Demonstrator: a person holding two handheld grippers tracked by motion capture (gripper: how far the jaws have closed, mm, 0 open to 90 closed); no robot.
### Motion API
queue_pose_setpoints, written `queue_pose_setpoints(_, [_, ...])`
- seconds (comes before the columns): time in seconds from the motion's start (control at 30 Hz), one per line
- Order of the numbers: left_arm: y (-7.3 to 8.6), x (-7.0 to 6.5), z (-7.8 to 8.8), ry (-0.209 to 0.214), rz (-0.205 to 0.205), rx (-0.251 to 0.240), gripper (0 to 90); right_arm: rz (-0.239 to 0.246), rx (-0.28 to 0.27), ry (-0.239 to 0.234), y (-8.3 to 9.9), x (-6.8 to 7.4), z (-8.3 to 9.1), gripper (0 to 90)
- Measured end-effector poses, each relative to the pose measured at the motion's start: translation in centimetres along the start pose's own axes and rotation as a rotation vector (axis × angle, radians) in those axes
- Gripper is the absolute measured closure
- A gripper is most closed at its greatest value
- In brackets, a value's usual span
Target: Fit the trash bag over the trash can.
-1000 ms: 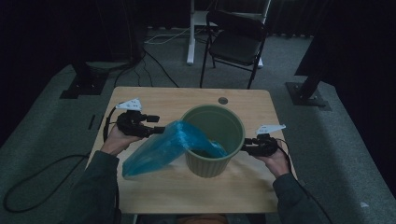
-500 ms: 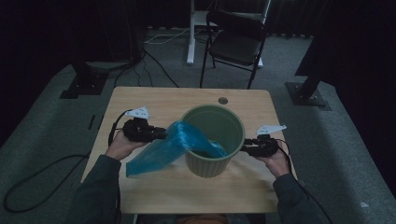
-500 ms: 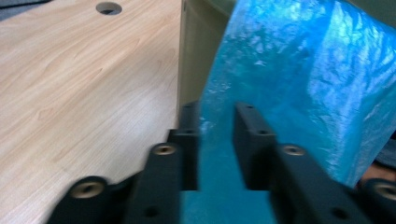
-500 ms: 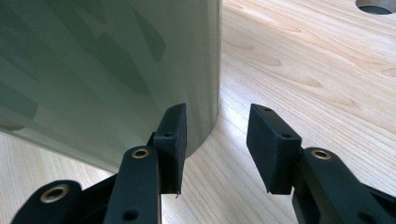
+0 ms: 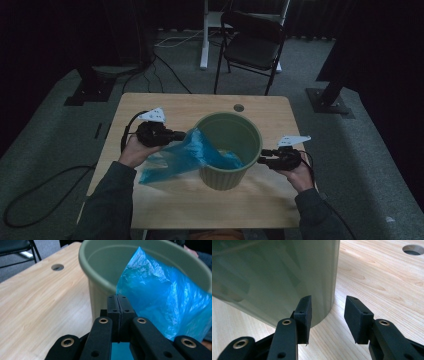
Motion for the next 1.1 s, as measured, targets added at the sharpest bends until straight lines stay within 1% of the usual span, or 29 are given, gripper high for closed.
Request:
queue_pose_setpoints(0.03, [0.0, 0.0, 0.0, 0.000, 0.000, 0.000, 89.4, 0.000, 0.000, 0.000, 0.0, 0.0, 0.0, 57.0])
queue_pose_setpoints(0.07, [-0.3, 0.0, -0.1, -0.002, -0.005, -0.002, 89.4, 0.010, -0.004, -0.003, -0.1, 0.2, 0.2, 57.0])
queue_pose_setpoints(0.1, [-0.5, -0.1, -0.2, -0.005, -0.008, -0.001, 89.4, 0.010, -0.003, -0.004, -0.1, 0.3, 0.2, 57.1])
queue_pose_setpoints(0.13, [-1.0, -0.1, -0.4, -0.008, -0.015, -0.001, 89.4, 0.016, -0.005, -0.007, -0.2, 0.4, 0.1, 57.0])
queue_pose_setpoints(0.2, [-1.5, -0.1, -0.6, -0.012, -0.022, -0.003, 89.4, 0.019, -0.003, -0.018, -0.3, 0.6, -0.1, 57.1])
queue_pose_setpoints(0.23, [-1.5, -0.1, -0.6, -0.012, -0.022, -0.003, 89.4, 0.019, -0.003, -0.018, -0.3, 0.6, -0.1, 57.1])
queue_pose_setpoints(0.27, [-1.9, -0.1, -0.9, -0.013, -0.023, -0.005, 89.4, 0.034, 0.006, -0.033, -0.5, 0.9, -0.4, 57.9])
queue_pose_setpoints(0.37, [-2.4, -0.3, -1.2, -0.013, -0.029, -0.010, 89.4, 0.052, 0.014, -0.038, -0.6, 1.3, -0.5, 58.1])
queue_pose_setpoints(0.53, [-3.3, -0.6, -1.5, -0.012, -0.040, -0.025, 89.4, 0.060, 0.012, -0.048, -0.8, 1.7, -0.5, 58.2])
queue_pose_setpoints(0.7, [-4.1, -0.8, -2.0, -0.018, -0.052, -0.021, 89.5, 0.070, 0.014, -0.055, -0.9, 2.0, -0.6, 58.2])
queue_pose_setpoints(0.9, [-5.3, -1.0, -2.6, -0.021, -0.063, -0.032, 89.6, 0.084, 0.016, -0.071, -1.2, 2.7, -0.9, 58.3])
queue_pose_setpoints(1.0, [-6.0, -1.1, -3.0, -0.022, -0.067, -0.035, 89.5, 0.096, 0.023, -0.064, -1.4, 2.9, -0.9, 59.3])
queue_pose_setpoints(1.1, [-6.7, -1.2, -3.3, -0.022, -0.070, -0.043, 89.7, 0.091, 0.010, -0.036, -1.9, 2.5, 0.0, 64.3])
Point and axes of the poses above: each handheld gripper's, and its own axes: z roughly backward along the jaws, y roughly out of its underside, x roughly to its left, the point moved 7 cm from there along -z, roughly forward along the jaws, and after that the axes turned 5 degrees about -y, right-handed, at the moved point
